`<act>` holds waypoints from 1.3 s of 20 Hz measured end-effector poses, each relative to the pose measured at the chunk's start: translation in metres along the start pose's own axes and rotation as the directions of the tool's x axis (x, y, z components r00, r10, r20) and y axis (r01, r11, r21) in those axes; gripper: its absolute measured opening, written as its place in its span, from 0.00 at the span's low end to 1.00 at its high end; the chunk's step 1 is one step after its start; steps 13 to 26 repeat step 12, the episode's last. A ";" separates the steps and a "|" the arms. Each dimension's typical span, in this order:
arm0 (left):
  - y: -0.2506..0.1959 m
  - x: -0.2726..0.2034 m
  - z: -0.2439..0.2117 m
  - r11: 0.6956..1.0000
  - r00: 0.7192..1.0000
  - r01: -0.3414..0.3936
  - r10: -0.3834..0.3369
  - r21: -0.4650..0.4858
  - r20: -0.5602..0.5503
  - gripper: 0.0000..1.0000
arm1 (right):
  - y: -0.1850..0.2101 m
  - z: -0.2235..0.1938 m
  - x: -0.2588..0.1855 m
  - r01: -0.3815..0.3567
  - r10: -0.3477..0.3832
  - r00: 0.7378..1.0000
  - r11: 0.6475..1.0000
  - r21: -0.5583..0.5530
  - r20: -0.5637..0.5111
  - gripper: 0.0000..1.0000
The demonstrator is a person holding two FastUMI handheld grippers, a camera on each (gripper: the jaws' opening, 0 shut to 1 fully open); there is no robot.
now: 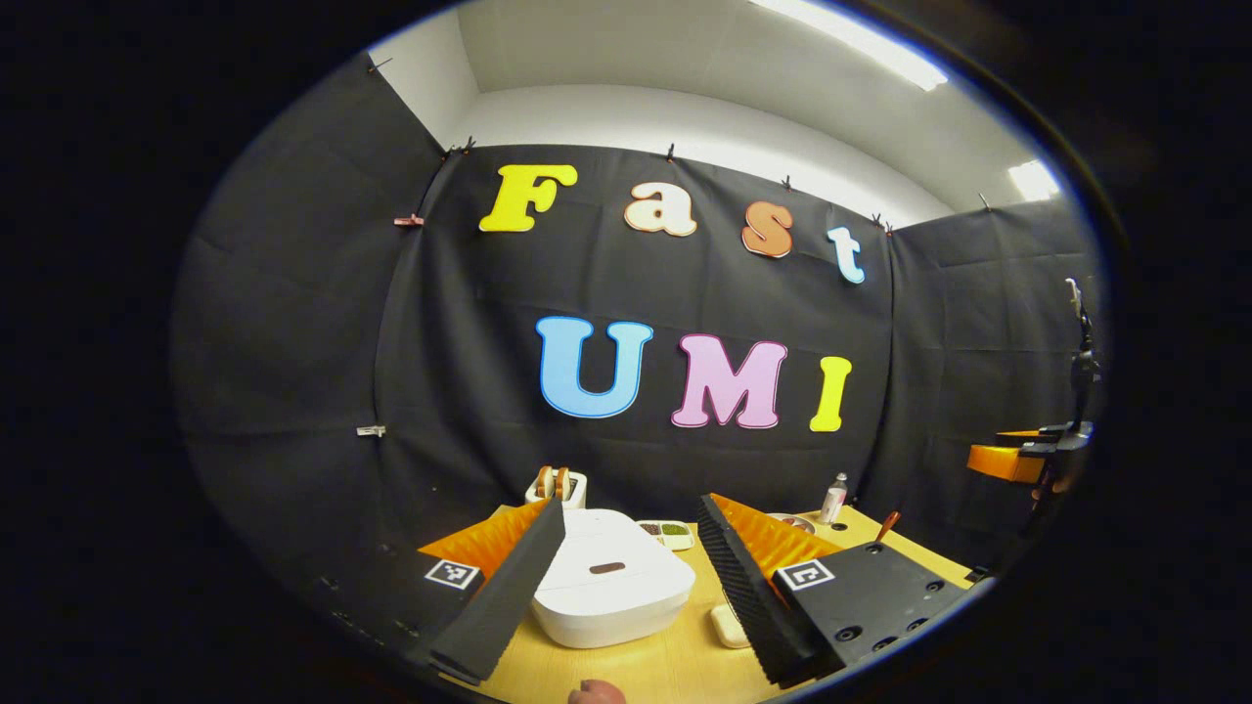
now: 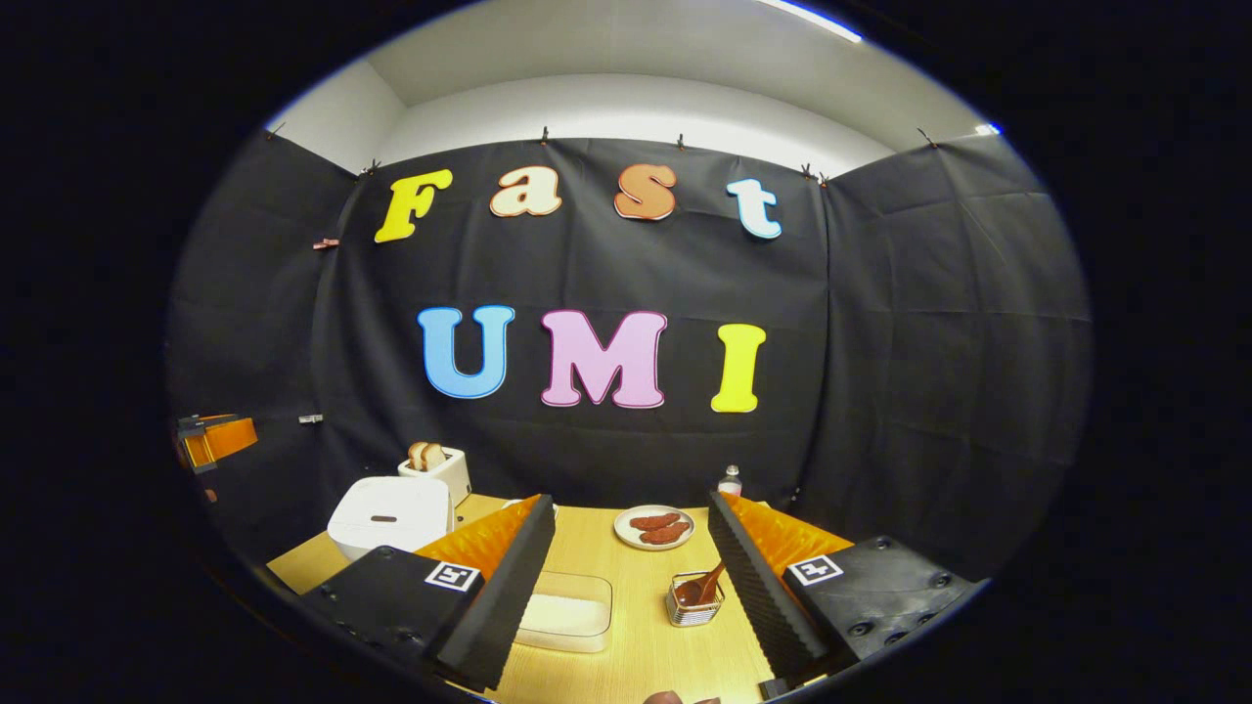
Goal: Close the left gripper, press the button to open the rice cooker; take a wooden spoon from the chopstick holder with the right hand, scoop a spoonful of rice and pour it into the rice cooker, then put the wooden spoon back into the chopstick holder.
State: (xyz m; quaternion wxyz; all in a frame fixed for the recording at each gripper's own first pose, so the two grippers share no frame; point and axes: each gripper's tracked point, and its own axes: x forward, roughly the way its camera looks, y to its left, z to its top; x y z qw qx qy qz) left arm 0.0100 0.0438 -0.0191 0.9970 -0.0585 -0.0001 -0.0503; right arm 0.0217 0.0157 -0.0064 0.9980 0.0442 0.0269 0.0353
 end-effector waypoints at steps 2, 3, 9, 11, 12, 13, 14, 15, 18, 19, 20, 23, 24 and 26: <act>0.002 -0.011 0.001 1.000 1.000 -0.008 0.008 0.011 0.003 0.95 | 0.002 0.002 -0.006 -0.005 0.005 1.000 1.000 -0.014 0.019 0.98; 0.001 -0.014 0.001 1.000 1.000 -0.008 0.008 0.010 0.003 0.95 | 0.003 0.003 -0.006 -0.009 0.010 1.000 1.000 -0.021 0.029 0.98; 0.003 -0.020 -0.011 1.000 0.999 -0.030 0.029 -0.010 -0.033 0.95 | 0.011 0.002 0.001 -0.039 0.040 0.999 0.999 -0.029 0.030 0.98; 0.000 -0.017 -0.015 0.999 0.999 -0.031 0.030 -0.020 -0.042 0.95 | 0.013 0.003 0.006 -0.050 0.051 0.998 0.998 -0.029 0.039 0.98; 0.004 -0.016 -0.016 0.999 0.998 -0.050 0.049 -0.017 -0.044 0.95 | 0.013 0.002 0.008 -0.052 0.054 0.998 0.998 -0.039 0.044 0.98; 0.004 -0.016 -0.016 0.999 0.998 -0.050 0.049 -0.017 -0.044 0.95 | 0.013 0.002 0.008 -0.052 0.054 0.998 0.998 -0.039 0.044 0.98; 0.004 -0.016 -0.016 0.999 0.998 -0.050 0.049 -0.017 -0.044 0.95 | 0.013 0.002 0.008 -0.052 0.054 0.998 0.998 -0.039 0.044 0.98; 0.004 -0.016 -0.016 0.999 0.998 -0.050 0.049 -0.017 -0.044 0.95 | 0.013 0.002 0.008 -0.052 0.054 0.998 0.998 -0.039 0.044 0.98; 0.004 -0.016 -0.016 0.999 0.998 -0.050 0.049 -0.017 -0.044 0.95 | 0.013 0.002 0.008 -0.052 0.054 0.998 0.998 -0.039 0.044 0.98; 0.004 -0.016 -0.016 0.999 0.998 -0.050 0.049 -0.017 -0.044 0.95 | 0.013 0.002 0.008 -0.052 0.054 0.998 0.998 -0.039 0.044 0.98; 0.004 -0.016 -0.016 0.999 0.998 -0.050 0.049 -0.017 -0.044 0.95 | 0.013 0.002 0.008 -0.052 0.054 0.998 0.998 -0.039 0.044 0.98; 0.004 -0.016 -0.016 0.999 0.998 -0.050 0.049 -0.017 -0.044 0.95 | 0.013 0.002 0.008 -0.052 0.054 0.998 0.998 -0.039 0.044 0.98; 0.004 -0.016 -0.016 0.999 0.998 -0.050 0.049 -0.017 -0.044 0.95 | 0.013 0.002 0.008 -0.052 0.054 0.998 0.998 -0.039 0.044 0.98; 0.004 -0.016 -0.016 0.999 0.998 -0.050 0.049 -0.017 -0.044 0.95 | 0.013 0.002 0.008 -0.052 0.054 0.998 0.998 -0.039 0.044 0.98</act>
